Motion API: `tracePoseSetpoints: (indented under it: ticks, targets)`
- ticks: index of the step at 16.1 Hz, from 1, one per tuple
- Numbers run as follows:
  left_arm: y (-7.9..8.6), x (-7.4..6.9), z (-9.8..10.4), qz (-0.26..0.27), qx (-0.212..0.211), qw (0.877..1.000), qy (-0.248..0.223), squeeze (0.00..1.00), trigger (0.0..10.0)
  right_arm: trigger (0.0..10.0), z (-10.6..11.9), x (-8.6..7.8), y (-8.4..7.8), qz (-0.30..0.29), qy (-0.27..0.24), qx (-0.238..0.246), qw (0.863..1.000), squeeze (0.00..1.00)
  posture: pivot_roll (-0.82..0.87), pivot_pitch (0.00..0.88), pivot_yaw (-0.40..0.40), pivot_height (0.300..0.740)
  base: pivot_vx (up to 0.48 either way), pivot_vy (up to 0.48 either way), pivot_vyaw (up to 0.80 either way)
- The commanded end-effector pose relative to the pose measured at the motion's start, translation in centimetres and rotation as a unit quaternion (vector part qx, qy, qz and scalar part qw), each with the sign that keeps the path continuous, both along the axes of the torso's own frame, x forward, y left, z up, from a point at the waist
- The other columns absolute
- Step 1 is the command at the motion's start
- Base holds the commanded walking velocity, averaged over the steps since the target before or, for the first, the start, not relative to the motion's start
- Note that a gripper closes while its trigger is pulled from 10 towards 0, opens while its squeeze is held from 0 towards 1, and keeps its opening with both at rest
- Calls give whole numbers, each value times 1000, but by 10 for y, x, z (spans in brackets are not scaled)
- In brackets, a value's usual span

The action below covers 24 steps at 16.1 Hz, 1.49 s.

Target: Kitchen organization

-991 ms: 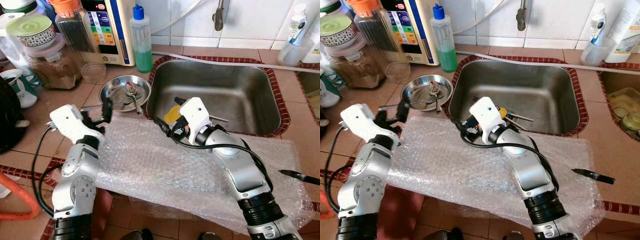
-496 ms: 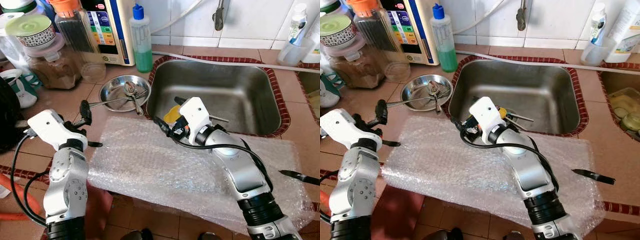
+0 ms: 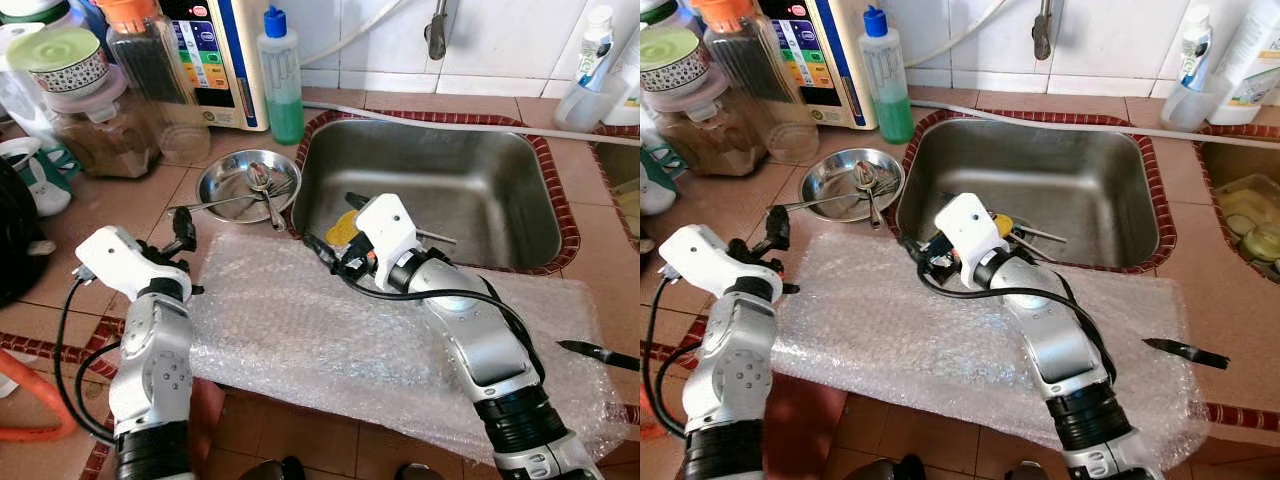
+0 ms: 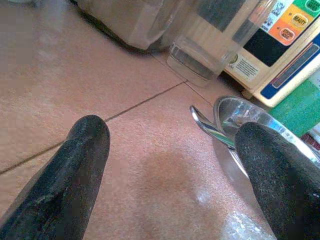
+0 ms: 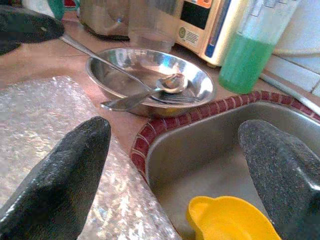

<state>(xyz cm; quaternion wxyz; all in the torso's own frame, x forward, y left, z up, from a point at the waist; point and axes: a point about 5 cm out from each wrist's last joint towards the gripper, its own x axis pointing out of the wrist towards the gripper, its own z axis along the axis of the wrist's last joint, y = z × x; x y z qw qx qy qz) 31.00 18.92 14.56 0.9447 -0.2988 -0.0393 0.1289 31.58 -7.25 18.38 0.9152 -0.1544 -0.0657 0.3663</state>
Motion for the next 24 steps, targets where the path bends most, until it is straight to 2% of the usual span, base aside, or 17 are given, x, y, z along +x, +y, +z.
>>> tracePoseSetpoints:
  ticks: [1, 4, 5, 6, 16, 17, 18, 24]
  targets:
    - [5, 2, -3, 9, -14, 1000, 0, 1000, 10000, 10000, 4, -7, 5, 17, -4, 8, 1000, 0, -177, 194, 101, 740, 0, 0, 0]
    - [7, 9, -3, 10, -41, 999, -6, 1000, 10000, 10000, 4, -12, 6, 24, -3, 10, 1000, 0, -193, 209, 95, 740, 0, 0, 0]
    - [6, 12, -3, 8, -46, 999, -9, 380, 10000, 10000, 4, -15, 6, 26, -3, 8, 1000, 0, -201, 214, 93, 740, 0, 0, 0]
    - [4, 14, -3, 7, -54, 998, -9, 0, 10000, 10000, 4, -16, 5, 27, -3, 7, 1000, 0, -212, 218, 89, 740, 0, 0, 0]
    - [-15, 35, 2, -27, -95, 994, -41, 0, 10000, 10000, 5, -27, 7, 46, 5, -2, 999, 0, -234, 232, 78, 740, 0, 0, 0]
    - [-16, 36, 3, -29, -99, 994, -46, 0, 3529, 10000, 4, -28, 7, 46, 5, -2, 999, 0, -232, 231, 79, 740, 0, 0, 0]
    - [-18, 38, 4, -30, -108, 992, -54, 0, 0, 10000, 4, -28, 9, 47, 5, -2, 999, 0, -233, 231, 81, 740, 0, 0, 0]
    - [-15, 41, 9, -29, -106, 992, -67, 0, 0, 10000, 3, -28, 11, 47, 7, 2, 999, 0, -224, 231, 88, 740, 0, 0, 0]
